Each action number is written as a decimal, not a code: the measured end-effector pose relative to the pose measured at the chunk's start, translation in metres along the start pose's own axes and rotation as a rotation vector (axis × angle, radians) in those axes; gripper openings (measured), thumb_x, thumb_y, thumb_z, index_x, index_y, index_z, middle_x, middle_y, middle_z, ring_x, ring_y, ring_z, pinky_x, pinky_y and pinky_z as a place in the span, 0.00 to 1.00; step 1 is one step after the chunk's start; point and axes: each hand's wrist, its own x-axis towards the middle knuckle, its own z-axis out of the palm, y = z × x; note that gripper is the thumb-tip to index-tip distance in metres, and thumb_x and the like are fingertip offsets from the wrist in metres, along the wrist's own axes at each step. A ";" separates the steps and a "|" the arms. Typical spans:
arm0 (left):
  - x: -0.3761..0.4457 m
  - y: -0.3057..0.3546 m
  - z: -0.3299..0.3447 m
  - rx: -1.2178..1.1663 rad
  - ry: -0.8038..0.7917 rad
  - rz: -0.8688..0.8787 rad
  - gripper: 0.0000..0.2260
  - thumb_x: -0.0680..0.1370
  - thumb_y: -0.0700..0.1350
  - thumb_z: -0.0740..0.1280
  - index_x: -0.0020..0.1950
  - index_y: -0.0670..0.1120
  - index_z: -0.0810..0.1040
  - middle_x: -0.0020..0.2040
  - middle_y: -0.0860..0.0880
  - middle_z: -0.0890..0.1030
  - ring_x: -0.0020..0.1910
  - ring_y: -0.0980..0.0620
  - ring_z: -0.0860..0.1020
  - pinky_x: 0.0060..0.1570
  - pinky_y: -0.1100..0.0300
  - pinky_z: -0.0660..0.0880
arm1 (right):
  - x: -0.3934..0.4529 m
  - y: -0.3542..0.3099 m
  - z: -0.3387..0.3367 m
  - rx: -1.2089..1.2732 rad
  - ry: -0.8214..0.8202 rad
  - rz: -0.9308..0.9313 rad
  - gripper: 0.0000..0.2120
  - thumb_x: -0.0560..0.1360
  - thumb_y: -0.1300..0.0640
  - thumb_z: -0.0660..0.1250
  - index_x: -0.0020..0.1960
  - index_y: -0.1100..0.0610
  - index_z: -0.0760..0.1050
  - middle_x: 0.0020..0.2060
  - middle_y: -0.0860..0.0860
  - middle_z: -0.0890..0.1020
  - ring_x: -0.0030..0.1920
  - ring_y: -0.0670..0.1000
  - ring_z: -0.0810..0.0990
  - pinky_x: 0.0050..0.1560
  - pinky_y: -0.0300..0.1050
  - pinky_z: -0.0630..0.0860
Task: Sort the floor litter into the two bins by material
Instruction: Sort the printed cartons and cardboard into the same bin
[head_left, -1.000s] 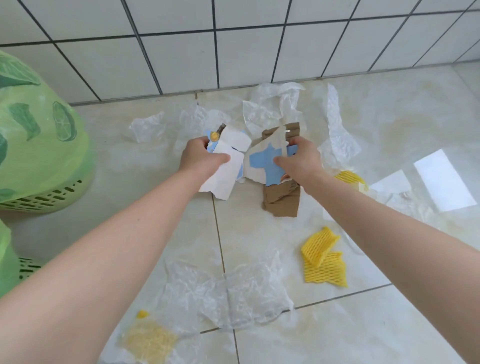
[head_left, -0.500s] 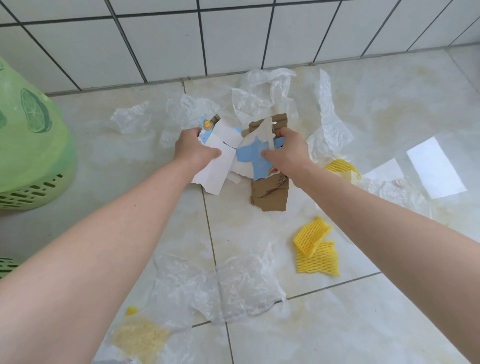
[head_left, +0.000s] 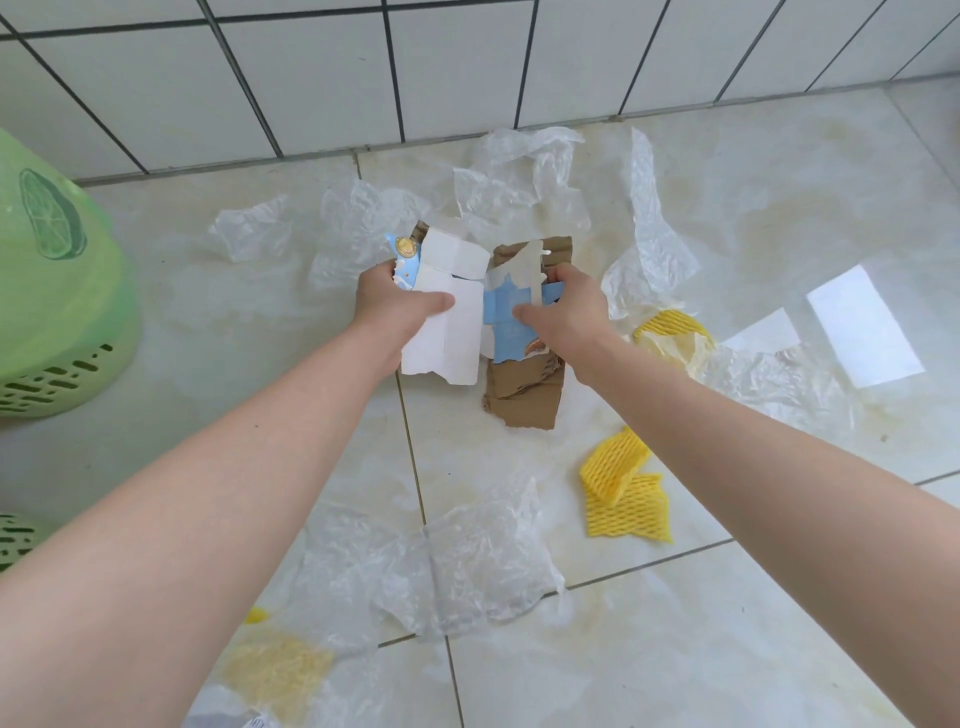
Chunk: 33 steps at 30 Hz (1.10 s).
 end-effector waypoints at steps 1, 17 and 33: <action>0.000 -0.001 -0.001 0.006 0.005 -0.004 0.12 0.68 0.34 0.74 0.43 0.49 0.77 0.42 0.51 0.81 0.42 0.50 0.81 0.44 0.55 0.79 | -0.002 0.000 0.000 0.022 -0.006 0.009 0.15 0.71 0.63 0.70 0.56 0.61 0.73 0.47 0.54 0.78 0.43 0.53 0.80 0.30 0.45 0.80; -0.078 0.002 -0.102 0.200 0.168 0.113 0.13 0.69 0.36 0.73 0.50 0.47 0.77 0.48 0.48 0.82 0.47 0.47 0.81 0.49 0.54 0.78 | -0.086 -0.023 -0.003 0.180 -0.064 -0.096 0.13 0.70 0.63 0.71 0.51 0.57 0.71 0.47 0.56 0.80 0.40 0.49 0.82 0.31 0.44 0.80; -0.279 -0.063 -0.211 0.205 0.183 0.081 0.14 0.70 0.36 0.73 0.44 0.53 0.76 0.41 0.57 0.81 0.39 0.60 0.79 0.37 0.64 0.74 | -0.234 -0.020 0.024 -0.322 -0.470 -0.398 0.11 0.68 0.61 0.71 0.47 0.52 0.73 0.39 0.49 0.77 0.37 0.52 0.76 0.36 0.48 0.77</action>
